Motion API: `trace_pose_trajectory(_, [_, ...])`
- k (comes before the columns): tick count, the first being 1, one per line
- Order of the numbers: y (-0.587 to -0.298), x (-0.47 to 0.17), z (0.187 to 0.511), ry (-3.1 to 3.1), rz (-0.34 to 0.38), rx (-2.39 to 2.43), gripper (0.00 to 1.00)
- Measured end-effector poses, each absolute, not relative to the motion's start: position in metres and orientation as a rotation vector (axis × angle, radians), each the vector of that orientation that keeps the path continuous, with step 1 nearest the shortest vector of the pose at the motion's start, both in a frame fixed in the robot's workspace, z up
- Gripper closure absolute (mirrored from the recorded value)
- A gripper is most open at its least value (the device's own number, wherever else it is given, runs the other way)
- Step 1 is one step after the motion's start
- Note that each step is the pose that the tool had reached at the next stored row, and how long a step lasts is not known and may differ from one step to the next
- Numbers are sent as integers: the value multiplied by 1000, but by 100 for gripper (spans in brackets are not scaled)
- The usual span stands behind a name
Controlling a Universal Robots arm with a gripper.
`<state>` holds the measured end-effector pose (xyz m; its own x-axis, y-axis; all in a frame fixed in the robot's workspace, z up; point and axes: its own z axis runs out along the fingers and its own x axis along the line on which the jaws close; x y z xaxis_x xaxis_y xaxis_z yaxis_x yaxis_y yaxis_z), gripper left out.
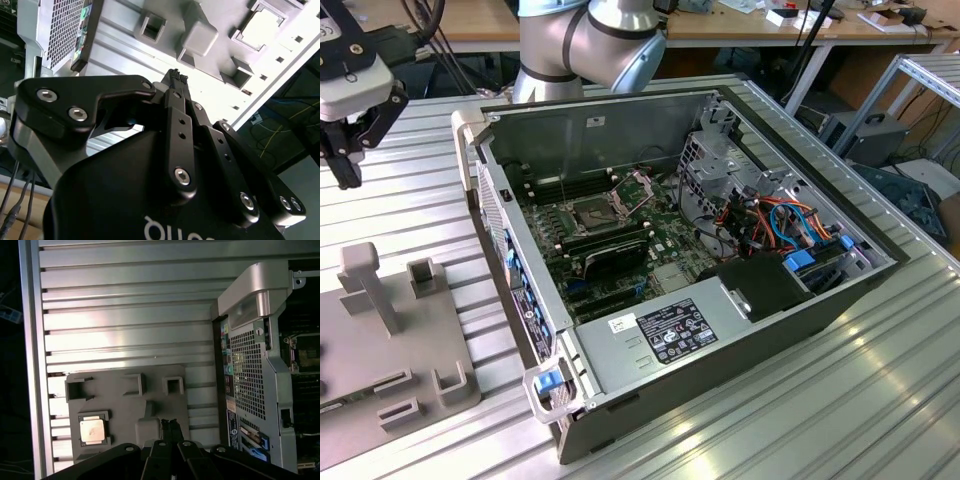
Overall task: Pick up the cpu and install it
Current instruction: 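Reach for the cpu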
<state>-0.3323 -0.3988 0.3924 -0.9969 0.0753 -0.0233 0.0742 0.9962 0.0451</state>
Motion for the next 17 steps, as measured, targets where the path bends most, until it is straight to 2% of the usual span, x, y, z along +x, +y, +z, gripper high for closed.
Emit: trace_pose_trajectory(17, [-399, -370, 388, 3114, 69, 116, 89])
